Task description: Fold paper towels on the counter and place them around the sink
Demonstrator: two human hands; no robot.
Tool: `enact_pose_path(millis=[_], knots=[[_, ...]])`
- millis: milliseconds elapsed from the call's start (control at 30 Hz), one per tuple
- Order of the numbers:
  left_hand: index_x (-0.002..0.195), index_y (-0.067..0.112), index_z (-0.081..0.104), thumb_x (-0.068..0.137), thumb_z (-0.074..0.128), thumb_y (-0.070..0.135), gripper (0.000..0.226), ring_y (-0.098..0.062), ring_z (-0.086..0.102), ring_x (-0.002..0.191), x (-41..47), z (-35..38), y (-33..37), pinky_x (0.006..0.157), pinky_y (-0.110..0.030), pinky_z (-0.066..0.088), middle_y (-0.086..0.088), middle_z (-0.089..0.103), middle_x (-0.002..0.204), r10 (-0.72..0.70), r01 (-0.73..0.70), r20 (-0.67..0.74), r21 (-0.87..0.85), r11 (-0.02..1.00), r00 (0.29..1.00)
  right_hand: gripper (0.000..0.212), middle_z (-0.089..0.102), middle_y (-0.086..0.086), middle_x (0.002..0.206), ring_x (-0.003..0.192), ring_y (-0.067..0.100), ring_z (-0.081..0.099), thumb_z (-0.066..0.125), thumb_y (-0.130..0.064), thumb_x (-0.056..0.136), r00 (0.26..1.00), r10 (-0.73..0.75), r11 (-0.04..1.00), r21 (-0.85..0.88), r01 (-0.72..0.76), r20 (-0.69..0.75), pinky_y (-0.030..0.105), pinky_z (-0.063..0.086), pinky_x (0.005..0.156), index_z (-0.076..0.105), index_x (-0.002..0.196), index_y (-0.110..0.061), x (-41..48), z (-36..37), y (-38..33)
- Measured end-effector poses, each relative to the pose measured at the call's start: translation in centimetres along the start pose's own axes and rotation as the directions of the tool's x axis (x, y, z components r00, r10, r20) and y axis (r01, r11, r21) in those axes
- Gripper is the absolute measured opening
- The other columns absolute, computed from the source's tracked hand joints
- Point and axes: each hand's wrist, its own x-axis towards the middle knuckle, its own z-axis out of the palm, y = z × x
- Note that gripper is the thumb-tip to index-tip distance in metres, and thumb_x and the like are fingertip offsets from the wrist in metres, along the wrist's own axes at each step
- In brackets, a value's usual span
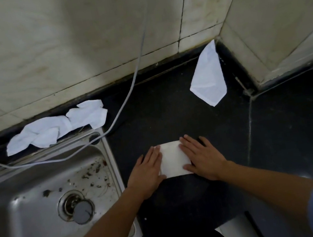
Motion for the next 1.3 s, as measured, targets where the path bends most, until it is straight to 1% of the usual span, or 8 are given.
enact_pose_path(millis=[133,200,433,600,767,1000,1167,1300], knots=[[0.133,0.009,0.053,0.080,0.071,0.036,0.062,-0.029,0.043,0.133,-2.3,0.1,-0.5,0.099,-0.047,0.046,-0.012,0.039,0.149,-0.132,0.112,-0.191,-0.112,0.987,0.973,0.058,0.038,0.008,0.147,0.133,0.025,0.035,0.044,-0.048,0.095,1.000,0.016,0.995,0.095,-0.015,-0.016,0.041,0.030,0.106,0.037,0.143,-0.016,3.8,-3.3,-1.0],[0.118,0.010,0.065,0.071,0.080,0.034,0.055,-0.031,0.056,0.121,-3.8,0.4,-1.0,0.090,-0.044,0.052,-0.013,0.053,0.137,-0.200,0.178,-0.218,-0.118,0.977,0.955,0.057,0.047,0.010,0.134,0.122,0.027,0.045,0.052,-0.046,0.092,0.998,0.042,0.996,0.075,-0.046,0.054,0.040,0.037,0.099,0.040,0.138,-0.015,5.7,-4.5,-1.8],[0.102,0.013,0.069,0.062,0.085,0.026,0.045,-0.028,0.065,0.101,-8.5,0.4,-1.9,0.077,-0.040,0.056,-0.011,0.064,0.117,-0.354,0.324,-0.275,-0.148,0.934,0.894,0.034,0.060,0.006,0.113,0.097,0.021,0.059,0.064,-0.025,0.086,0.952,0.068,0.949,0.275,-0.154,0.299,0.031,0.049,0.078,0.055,0.117,-0.014,7.8,-6.4,-3.1],[0.110,0.013,0.064,0.077,0.071,0.026,0.036,-0.027,0.058,0.104,-9.5,-1.7,-2.9,0.086,-0.037,0.051,-0.008,0.060,0.115,-0.350,0.308,-0.303,-0.177,0.935,0.886,0.027,0.060,0.000,0.104,0.089,0.016,0.057,0.066,-0.023,0.082,0.973,0.113,0.902,0.390,-0.185,0.199,0.029,0.047,0.072,0.055,0.107,-0.023,4.6,-7.8,-3.3],[0.123,0.014,0.056,0.089,0.057,0.029,0.038,-0.023,0.054,0.108,-8.7,-5.0,-3.5,0.089,-0.036,0.048,-0.004,0.055,0.118,-0.173,0.143,-0.328,-0.113,0.983,0.929,0.032,0.064,0.002,0.105,0.093,0.023,0.061,0.064,-0.030,0.083,0.967,0.253,0.889,0.399,-0.223,-0.023,0.030,0.041,0.070,0.052,0.113,-0.026,-1.3,-8.9,-3.7],[0.124,0.016,0.055,0.092,0.054,0.028,0.035,-0.024,0.053,0.111,-7.6,-8.2,-0.1,0.088,-0.037,0.044,-0.004,0.055,0.119,0.162,-0.148,-0.339,0.065,0.987,0.927,0.023,0.058,0.002,0.110,0.101,0.025,0.059,0.054,-0.038,0.092,0.821,0.518,0.829,0.378,-0.413,-0.239,0.036,0.044,0.078,0.054,0.109,-0.022,-13.5,-8.0,-6.2],[0.121,0.018,0.056,0.094,0.049,0.029,0.029,-0.019,0.055,0.103,-7.9,-9.4,7.5,0.083,-0.033,0.047,-0.001,0.056,0.113,0.399,-0.369,-0.298,0.154,0.917,0.867,0.026,0.059,0.001,0.110,0.103,0.024,0.058,0.049,-0.040,0.096,0.675,0.675,0.732,0.383,-0.564,-0.298,0.036,0.043,0.074,0.055,0.109,-0.018,-24.4,-5.6,-8.6],[0.119,0.017,0.058,0.093,0.050,0.028,0.029,-0.021,0.058,0.100,-8.7,-9.2,15.9,0.082,-0.037,0.051,-0.002,0.057,0.110,0.605,-0.566,-0.247,0.217,0.796,0.757,0.023,0.059,0.001,0.108,0.099,0.026,0.059,0.048,-0.038,0.096,0.527,0.806,0.591,0.420,-0.689,-0.270,0.035,0.044,0.073,0.054,0.106,-0.018,-33.7,-2.5,-10.8]])
